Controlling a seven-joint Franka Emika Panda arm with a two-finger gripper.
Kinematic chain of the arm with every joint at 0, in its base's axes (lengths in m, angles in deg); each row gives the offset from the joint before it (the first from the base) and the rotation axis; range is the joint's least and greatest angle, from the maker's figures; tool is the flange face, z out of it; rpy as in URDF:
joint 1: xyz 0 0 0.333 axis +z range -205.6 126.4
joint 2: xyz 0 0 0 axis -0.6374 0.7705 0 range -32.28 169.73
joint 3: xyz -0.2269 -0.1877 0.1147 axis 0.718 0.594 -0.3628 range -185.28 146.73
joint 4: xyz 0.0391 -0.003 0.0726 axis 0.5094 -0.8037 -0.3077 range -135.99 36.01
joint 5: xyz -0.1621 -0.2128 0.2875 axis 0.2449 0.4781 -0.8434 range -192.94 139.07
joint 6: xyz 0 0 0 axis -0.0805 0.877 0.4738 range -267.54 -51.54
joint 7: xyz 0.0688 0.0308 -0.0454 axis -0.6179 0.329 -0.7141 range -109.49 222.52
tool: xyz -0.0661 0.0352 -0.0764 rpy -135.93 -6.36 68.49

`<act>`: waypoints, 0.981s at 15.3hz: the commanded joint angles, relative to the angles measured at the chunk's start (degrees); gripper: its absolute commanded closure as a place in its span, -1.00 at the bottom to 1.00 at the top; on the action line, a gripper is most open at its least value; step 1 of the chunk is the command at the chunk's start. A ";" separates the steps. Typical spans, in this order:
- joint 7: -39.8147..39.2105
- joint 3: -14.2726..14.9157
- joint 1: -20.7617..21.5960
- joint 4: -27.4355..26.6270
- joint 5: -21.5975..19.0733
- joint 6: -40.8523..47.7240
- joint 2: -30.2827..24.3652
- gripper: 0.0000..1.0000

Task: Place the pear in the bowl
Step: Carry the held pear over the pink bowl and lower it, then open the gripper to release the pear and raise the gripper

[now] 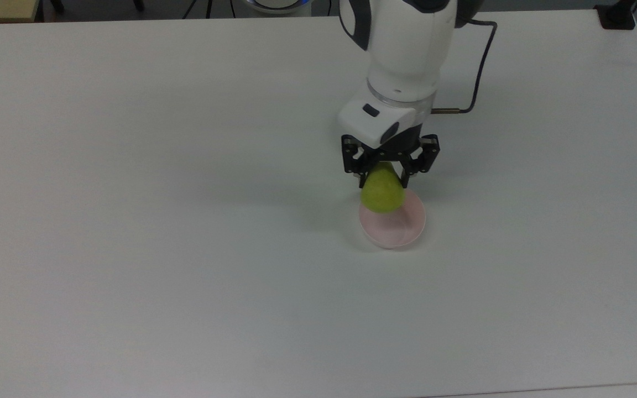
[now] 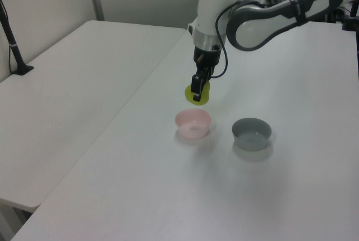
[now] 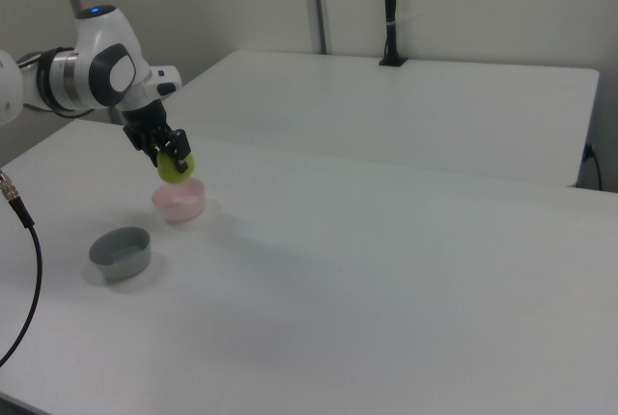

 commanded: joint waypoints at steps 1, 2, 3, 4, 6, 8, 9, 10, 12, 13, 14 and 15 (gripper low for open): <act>1.92 1.80 2.22 1.37 -0.66 -1.19 2.12 0.46; 2.01 1.80 2.57 1.37 -0.66 -1.19 2.65 0.46; 2.10 1.80 2.66 1.28 -0.57 -1.19 3.00 0.46; 2.01 1.80 2.66 1.19 -0.48 -1.28 3.26 0.46; 2.01 1.71 2.58 1.02 -0.39 -1.28 4.14 0.45; 2.01 1.71 2.58 0.93 -0.31 -1.28 4.41 0.40; 2.01 1.71 2.58 0.84 0.04 -1.28 4.84 0.34; 2.01 1.71 2.58 0.93 0.13 -1.36 5.63 0.13; 2.10 1.71 2.66 0.84 0.05 -2.93 5.99 -0.11; 2.36 1.71 2.66 0.84 0.05 -3.73 5.99 -0.25; 2.71 1.62 2.66 0.75 0.05 -3.82 6.08 -0.43; 2.72 1.62 2.66 0.84 0.05 -3.82 6.25 -0.73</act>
